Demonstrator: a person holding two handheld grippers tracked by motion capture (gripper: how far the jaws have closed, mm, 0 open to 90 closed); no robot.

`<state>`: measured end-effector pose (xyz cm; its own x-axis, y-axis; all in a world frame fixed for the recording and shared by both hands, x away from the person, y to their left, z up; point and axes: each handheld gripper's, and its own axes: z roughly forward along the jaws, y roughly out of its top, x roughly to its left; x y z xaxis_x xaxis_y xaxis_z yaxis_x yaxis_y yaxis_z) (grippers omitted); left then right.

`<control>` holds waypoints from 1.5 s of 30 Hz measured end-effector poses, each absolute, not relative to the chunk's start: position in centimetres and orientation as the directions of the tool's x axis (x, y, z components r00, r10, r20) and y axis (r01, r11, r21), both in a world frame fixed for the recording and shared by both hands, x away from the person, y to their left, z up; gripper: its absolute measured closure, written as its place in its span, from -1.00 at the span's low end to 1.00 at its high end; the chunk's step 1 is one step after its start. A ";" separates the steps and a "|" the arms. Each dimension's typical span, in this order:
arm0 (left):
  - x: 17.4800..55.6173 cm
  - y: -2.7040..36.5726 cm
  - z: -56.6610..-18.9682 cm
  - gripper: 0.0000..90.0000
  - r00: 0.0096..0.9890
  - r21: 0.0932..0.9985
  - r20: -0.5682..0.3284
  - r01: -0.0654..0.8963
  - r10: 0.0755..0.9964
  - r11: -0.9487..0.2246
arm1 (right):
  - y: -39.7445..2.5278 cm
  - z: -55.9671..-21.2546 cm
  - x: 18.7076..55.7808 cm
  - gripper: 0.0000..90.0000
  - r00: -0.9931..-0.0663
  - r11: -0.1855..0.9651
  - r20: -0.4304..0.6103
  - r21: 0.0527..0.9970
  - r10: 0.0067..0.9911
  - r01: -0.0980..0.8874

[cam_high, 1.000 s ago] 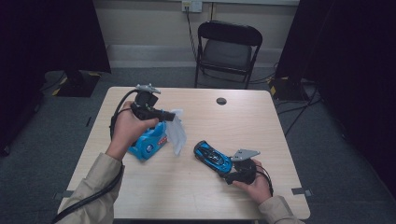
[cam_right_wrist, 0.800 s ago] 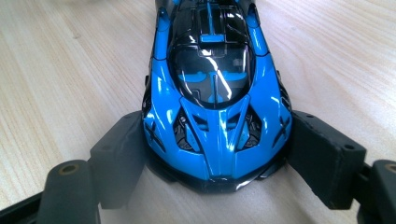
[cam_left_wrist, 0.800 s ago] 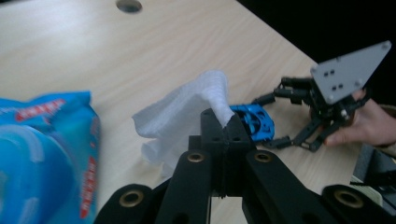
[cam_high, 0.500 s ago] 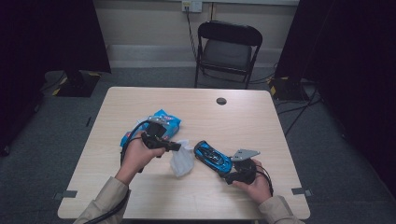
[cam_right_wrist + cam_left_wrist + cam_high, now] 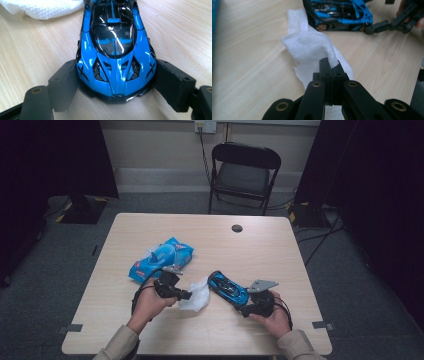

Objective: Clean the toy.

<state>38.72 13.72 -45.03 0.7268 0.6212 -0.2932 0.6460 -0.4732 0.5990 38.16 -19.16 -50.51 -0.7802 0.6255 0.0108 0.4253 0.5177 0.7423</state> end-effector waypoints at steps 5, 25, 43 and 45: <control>38.7 13.2 -46.2 1.00 0.735 0.588 -0.278 0.640 0.619 -0.495 | -19.2 -50.5 38.2 -0.49 -0.780 0.518 0.011 0.742 0.626 0.425; 37.9 11.6 -48.9 0.03 0.809 0.662 -0.122 0.498 0.575 -0.560 | -19.2 -50.5 38.2 -0.49 -0.780 0.518 0.011 0.742 0.626 0.425; 37.9 11.6 -48.9 0.84 0.786 0.665 -0.146 0.528 0.601 -0.529 | -19.2 -50.5 38.2 -0.49 -0.781 0.518 0.011 0.742 0.625 0.425; 38.0 11.6 -48.7 0.85 0.782 0.663 -0.190 0.549 0.594 -0.510 | -19.2 -50.5 38.2 -0.49 -0.781 0.518 0.011 0.742 0.625 0.425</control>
